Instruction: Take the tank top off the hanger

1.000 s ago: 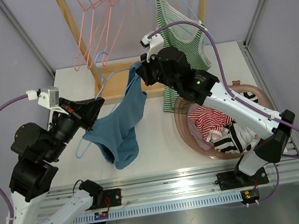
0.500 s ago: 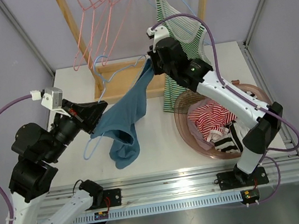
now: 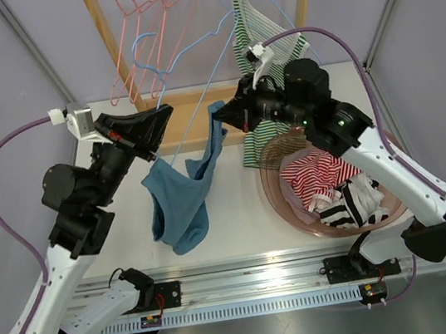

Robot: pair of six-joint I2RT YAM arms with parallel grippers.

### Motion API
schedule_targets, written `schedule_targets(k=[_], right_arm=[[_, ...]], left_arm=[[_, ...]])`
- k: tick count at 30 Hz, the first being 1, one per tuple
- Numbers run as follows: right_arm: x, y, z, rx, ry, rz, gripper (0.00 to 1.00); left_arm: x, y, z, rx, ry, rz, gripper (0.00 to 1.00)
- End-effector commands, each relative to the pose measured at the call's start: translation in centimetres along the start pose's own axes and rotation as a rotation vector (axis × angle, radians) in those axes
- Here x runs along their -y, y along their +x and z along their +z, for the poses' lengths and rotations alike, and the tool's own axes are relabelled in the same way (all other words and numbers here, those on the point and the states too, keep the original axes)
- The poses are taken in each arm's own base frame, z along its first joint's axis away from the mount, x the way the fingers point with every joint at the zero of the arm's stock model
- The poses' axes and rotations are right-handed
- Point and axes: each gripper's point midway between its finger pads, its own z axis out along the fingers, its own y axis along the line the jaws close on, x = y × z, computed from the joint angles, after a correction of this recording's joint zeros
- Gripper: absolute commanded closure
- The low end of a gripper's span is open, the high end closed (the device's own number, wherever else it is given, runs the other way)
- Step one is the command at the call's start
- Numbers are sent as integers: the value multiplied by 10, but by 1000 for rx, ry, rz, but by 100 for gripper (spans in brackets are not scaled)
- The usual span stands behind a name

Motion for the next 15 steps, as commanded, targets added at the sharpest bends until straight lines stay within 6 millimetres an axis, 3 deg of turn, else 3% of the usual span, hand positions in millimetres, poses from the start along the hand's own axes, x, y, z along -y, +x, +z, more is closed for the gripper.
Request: schedule_targets(k=[1,2,4,5,8,9,12,15], right_arm=[[-84,-49,-47,115,-354,29,100],[-95,-54,-56,117,-405,29,100],[-106,-58,-66,115,-448,30,100],[-113,-59,-71,107,-481,31,100],[-134,-53,-80,64,-610,26,100],[-139,-49,-80,47,-630,34,100],[-125,-36,-64,33,-515,10,100],[-94,-8,-42,-9,-383,22,100]], left_arm=[[19,-53,24,282,118,67,100],[17,-63,25,354,119,86,100],[9,-59,37,393,109,135,100],[11,-67,38,450,124,159,100],[2,-48,61,450,153,250,100],[1,-51,64,479,149,255,100],[-16,-39,71,440,82,225,100],[-29,-44,55,513,-9,190,100]])
